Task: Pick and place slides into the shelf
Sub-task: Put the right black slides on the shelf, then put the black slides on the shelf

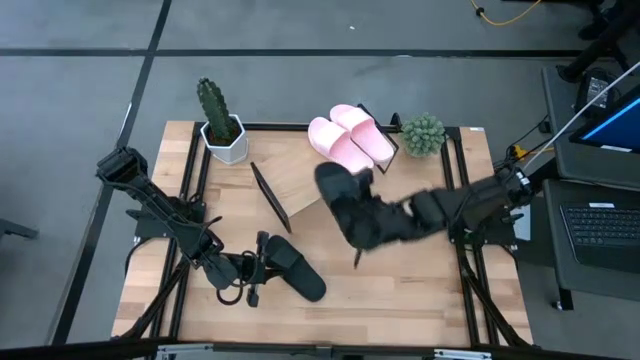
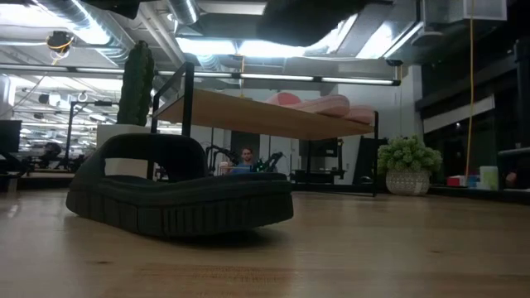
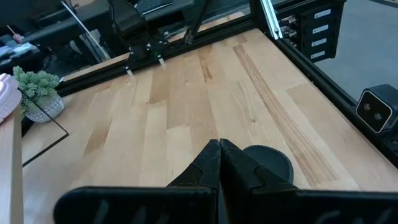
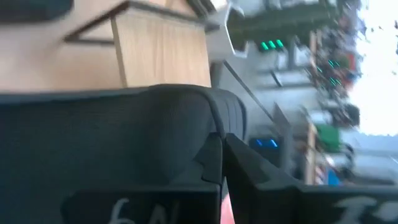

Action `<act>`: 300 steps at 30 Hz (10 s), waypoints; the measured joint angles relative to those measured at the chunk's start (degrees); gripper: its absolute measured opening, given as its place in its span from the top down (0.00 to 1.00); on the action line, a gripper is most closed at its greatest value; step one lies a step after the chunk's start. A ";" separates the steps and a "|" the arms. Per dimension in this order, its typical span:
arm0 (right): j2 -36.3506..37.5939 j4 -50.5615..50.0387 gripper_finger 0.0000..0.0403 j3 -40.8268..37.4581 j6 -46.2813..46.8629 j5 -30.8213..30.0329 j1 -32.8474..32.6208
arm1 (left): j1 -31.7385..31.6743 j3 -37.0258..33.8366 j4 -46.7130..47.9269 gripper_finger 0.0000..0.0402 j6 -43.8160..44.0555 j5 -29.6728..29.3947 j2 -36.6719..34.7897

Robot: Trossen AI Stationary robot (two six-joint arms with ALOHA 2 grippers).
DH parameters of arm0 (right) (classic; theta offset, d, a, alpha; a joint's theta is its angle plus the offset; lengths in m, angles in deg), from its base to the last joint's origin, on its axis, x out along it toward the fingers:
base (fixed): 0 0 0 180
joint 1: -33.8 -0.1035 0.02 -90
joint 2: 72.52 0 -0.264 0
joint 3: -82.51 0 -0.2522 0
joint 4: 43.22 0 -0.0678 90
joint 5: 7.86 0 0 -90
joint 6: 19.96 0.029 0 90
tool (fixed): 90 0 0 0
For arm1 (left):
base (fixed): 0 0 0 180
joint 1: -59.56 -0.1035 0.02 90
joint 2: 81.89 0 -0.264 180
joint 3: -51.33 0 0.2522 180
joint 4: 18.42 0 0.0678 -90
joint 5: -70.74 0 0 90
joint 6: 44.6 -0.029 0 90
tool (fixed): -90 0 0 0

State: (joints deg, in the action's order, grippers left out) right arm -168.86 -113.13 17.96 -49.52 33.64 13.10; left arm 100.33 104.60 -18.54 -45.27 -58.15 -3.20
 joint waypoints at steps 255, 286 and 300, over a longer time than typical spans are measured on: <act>37.52 87.03 0.98 -84.34 22.39 21.20 -4.65 | -2.34 7.83 11.17 1.00 15.70 -8.91 0.04; 44.76 81.18 0.98 -88.02 23.25 33.80 -4.65 | 1.81 56.55 66.85 1.00 62.07 -12.79 31.73; 50.04 69.60 0.97 -88.00 23.30 35.10 -3.53 | -2.59 63.75 86.81 1.00 82.18 6.56 38.15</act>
State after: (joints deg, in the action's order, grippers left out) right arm -118.83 -43.53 -70.04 -26.22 68.74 9.57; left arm 97.74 168.35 68.28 36.91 -51.59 34.95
